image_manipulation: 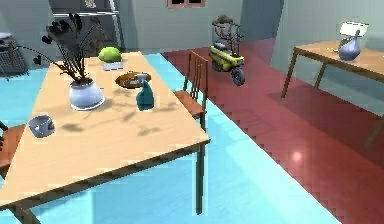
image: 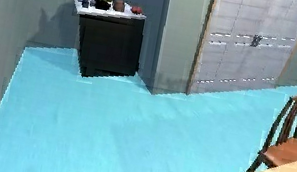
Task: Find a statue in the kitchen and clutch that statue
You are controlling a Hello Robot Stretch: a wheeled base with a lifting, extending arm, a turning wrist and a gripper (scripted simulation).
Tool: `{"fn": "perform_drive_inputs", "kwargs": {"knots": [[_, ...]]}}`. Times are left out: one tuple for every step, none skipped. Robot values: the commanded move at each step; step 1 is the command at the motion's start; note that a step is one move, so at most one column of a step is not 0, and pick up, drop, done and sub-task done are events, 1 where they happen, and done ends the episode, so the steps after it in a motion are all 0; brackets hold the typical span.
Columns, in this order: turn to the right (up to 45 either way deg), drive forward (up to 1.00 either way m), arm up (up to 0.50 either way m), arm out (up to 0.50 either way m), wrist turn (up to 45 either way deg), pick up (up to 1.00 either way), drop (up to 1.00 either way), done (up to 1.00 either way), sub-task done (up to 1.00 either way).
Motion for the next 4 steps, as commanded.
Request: {"fn": "perform_drive_inputs", "kwargs": {"knots": [[-24.0, 0.00, 0.00, 0.00, 0.0, 0.00, 0.00, 0.00, 0.00], [0.0, 1.00, 0.00, 0.00, 0.0, 0.00, 0.00, 0.00, 0.00], [0.0, 1.00, 0.00, 0.00, 0.0, 0.00, 0.00, 0.00, 0.00], [-6.0, 0.00, 0.00, 0.00, 0.0, 0.00, 0.00, 0.00, 0.00]]}}
